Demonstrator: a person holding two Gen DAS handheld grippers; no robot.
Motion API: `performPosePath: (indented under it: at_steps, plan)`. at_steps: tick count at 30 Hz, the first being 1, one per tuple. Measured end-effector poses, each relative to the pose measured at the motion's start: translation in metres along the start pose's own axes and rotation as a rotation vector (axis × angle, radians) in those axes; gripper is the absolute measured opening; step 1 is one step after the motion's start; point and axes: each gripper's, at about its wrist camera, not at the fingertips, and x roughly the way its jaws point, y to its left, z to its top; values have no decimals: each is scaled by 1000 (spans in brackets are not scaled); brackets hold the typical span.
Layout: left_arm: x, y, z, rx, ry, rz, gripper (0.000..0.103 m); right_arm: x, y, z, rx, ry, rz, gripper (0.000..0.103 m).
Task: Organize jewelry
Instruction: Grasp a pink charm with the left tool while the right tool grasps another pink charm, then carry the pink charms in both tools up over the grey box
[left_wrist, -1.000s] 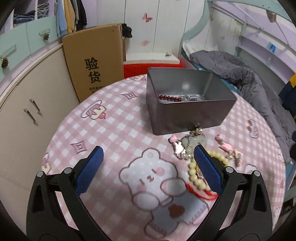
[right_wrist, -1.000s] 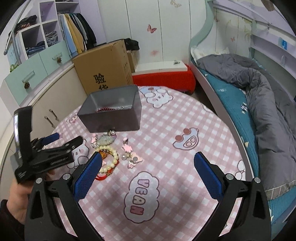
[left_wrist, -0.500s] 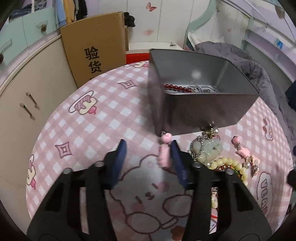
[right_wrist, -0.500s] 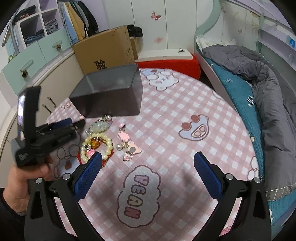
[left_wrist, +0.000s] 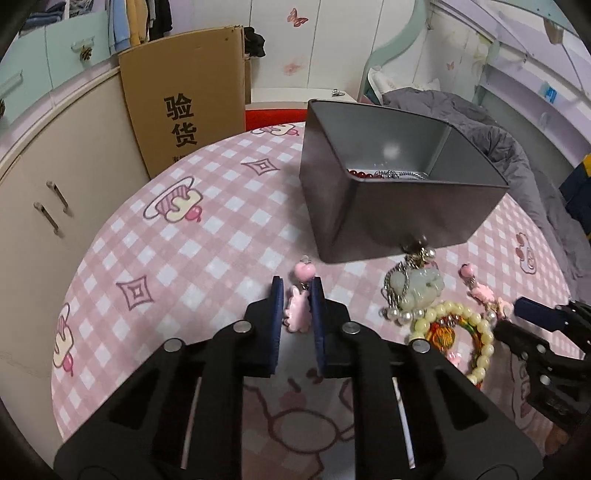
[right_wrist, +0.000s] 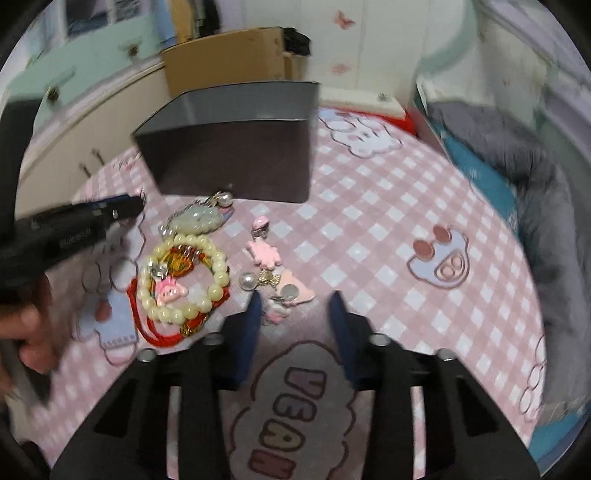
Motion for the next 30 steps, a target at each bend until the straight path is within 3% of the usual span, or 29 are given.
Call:
performPosePath:
  at_steps: [1, 9, 17, 24, 30]
  plan:
    - [-2, 1, -2, -2, -1, -7, 14, -1, 1, -1, -4, 3, 9, 12]
    - [-29, 8, -20, -27, -19, -69, 14, -20, -19, -10, 88, -21, 115, 11]
    - [-63, 9, -19, -22, -66, -114, 14, -53, -18, 11, 107, -84, 175, 10]
    - [-100, 6, 5, -18, -143, -139, 14, -94, -15, 46, 67, -192, 201, 10]
    - [-134, 1, 47, 7, -248, -155, 14, -137, -14, 97, 2, -325, 200, 10]
